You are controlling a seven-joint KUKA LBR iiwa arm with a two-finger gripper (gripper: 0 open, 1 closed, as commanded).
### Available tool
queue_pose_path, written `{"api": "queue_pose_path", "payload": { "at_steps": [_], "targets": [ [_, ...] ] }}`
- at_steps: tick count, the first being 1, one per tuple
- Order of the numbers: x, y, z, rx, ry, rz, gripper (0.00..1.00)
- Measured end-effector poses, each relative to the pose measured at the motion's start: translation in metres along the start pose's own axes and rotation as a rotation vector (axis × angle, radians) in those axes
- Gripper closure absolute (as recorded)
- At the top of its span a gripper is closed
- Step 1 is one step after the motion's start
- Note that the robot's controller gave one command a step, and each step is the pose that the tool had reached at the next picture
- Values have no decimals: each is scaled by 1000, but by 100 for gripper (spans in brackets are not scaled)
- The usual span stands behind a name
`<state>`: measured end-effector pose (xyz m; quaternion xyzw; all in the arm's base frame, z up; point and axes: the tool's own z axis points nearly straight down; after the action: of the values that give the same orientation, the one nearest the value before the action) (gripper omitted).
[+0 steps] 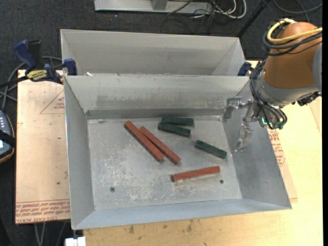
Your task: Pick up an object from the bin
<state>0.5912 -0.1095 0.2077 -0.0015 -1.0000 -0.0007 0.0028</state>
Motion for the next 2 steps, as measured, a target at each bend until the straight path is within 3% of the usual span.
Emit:
{"api": "queue_pose_path", "payload": {
  "at_steps": [1,2],
  "targets": [
    [-28,0,142,0,-3,-10,0],
    [-30,0,137,1,-7,-10,100]
  ]
}}
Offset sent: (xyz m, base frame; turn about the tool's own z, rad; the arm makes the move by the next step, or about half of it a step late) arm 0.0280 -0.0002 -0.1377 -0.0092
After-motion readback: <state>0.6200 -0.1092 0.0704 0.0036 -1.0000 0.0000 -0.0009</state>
